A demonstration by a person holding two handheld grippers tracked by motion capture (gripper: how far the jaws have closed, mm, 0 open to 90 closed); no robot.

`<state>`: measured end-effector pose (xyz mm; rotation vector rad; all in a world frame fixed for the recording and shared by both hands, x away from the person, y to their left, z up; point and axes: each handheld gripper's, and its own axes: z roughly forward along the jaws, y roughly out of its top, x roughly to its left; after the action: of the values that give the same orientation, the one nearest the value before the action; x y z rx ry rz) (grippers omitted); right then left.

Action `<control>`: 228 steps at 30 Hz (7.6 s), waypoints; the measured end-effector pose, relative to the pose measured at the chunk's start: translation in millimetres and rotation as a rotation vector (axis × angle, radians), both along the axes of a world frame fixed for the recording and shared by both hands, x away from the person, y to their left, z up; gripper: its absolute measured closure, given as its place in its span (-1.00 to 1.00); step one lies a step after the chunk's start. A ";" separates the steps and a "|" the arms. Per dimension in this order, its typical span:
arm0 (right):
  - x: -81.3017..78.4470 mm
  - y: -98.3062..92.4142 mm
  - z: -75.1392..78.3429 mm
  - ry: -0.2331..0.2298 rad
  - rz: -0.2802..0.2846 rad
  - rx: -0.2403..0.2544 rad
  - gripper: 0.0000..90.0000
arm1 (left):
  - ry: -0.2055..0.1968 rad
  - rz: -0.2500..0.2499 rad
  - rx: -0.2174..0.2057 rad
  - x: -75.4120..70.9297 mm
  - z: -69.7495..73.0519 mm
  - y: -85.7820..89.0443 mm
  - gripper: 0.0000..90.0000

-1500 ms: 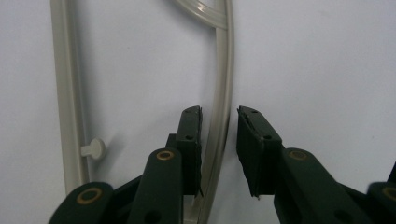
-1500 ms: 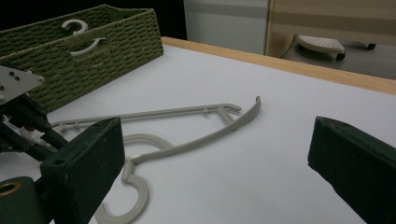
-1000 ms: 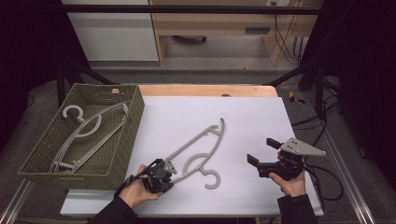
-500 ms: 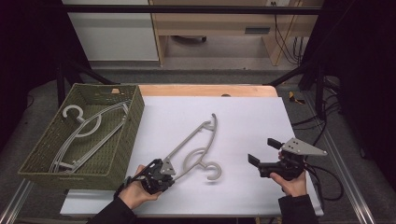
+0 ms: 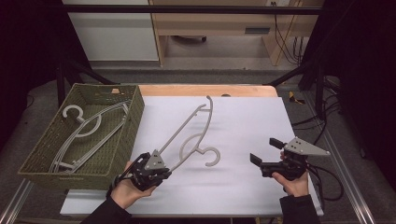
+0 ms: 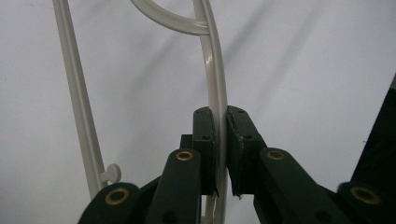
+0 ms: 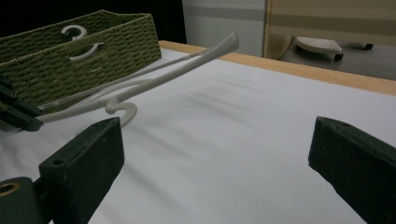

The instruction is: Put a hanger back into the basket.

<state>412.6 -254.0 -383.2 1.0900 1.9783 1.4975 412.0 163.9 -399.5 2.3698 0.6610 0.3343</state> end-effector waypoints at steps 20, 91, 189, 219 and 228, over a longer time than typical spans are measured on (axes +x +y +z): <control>-1.1 -5.6 2.3 -0.012 -0.008 0.009 -0.92 | -0.088 0.015 -0.144 -7.0 72.3 39.1 0.84; 2.1 -1.1 -3.1 0.013 -0.015 -0.018 -0.92 | 0.071 0.140 0.034 27.7 63.2 250.4 0.84; 2.0 -1.6 -3.1 0.013 -0.009 -0.018 -0.93 | 0.082 0.560 -0.027 74.6 36.2 248.9 0.67; 1.7 -2.1 -2.7 0.010 -0.011 -0.015 -0.94 | 0.033 0.731 0.113 82.1 28.2 267.8 0.75; 0.9 -2.7 -1.9 0.005 -0.013 -0.006 -0.94 | -0.106 0.637 -0.121 49.9 40.3 248.6 0.22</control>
<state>413.5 -256.6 -385.2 1.1026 1.9740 1.4827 461.9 412.6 -359.2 1.9587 1.3364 0.6633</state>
